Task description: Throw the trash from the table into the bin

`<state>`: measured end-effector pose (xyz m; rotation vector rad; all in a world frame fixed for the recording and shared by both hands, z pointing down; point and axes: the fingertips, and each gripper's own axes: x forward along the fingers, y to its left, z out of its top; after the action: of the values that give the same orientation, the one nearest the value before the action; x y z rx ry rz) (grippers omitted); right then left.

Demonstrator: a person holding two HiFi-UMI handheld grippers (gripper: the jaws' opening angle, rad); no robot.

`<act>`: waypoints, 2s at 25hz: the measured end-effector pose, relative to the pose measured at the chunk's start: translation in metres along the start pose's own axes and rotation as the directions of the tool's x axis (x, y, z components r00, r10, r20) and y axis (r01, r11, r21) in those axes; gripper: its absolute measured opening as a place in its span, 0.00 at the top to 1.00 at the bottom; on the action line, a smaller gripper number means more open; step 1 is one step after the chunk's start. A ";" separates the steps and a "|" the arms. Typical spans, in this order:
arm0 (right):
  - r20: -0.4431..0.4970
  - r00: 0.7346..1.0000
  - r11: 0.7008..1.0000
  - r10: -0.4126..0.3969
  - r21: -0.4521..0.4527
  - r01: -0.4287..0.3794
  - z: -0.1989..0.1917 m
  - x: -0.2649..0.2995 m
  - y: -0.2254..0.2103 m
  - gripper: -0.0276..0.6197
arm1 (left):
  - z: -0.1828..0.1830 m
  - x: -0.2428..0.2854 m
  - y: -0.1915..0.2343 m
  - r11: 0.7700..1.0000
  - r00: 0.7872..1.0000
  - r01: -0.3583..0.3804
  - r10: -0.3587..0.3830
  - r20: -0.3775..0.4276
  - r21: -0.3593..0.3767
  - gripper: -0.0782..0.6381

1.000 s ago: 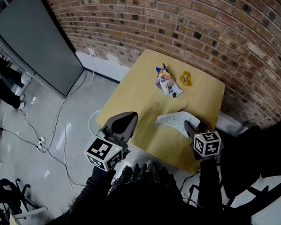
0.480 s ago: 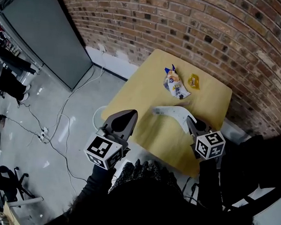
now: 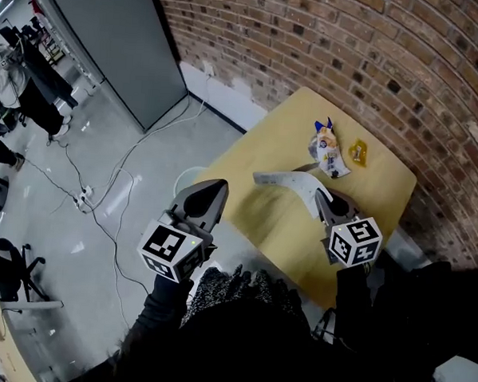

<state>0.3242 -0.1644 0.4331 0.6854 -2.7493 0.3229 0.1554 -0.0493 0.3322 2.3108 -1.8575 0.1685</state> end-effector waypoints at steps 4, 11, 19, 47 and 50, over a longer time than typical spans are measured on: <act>-0.009 0.999 0.997 0.049 -0.055 -0.050 0.011 0.027 0.021 0.94 | 0.004 -0.021 0.028 0.997 0.997 -0.073 0.073 0.021 0.004 0.88; -0.003 0.995 0.993 0.100 -0.069 -0.100 0.030 0.077 0.059 0.94 | 0.000 -0.049 0.085 0.989 0.988 -0.147 0.148 0.051 -0.030 0.88; 0.001 0.996 0.996 0.084 -0.044 -0.084 0.054 0.152 0.124 0.94 | -0.003 -0.085 0.181 0.987 0.987 -0.153 0.155 0.032 -0.051 0.88; -0.021 1.000 0.999 0.022 0.032 -0.021 0.077 0.312 0.211 0.94 | -0.023 -0.095 0.342 0.995 0.999 -0.051 0.051 -0.006 -0.091 0.89; -0.030 0.999 0.998 0.039 0.050 -0.038 0.071 0.318 0.214 0.94 | -0.023 -0.095 0.345 0.994 0.998 -0.069 0.069 -0.011 -0.089 0.89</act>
<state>-0.0647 -0.1346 0.4401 0.6350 -2.7365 0.4083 -0.2018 -0.0257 0.3577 2.1861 -1.9019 0.1017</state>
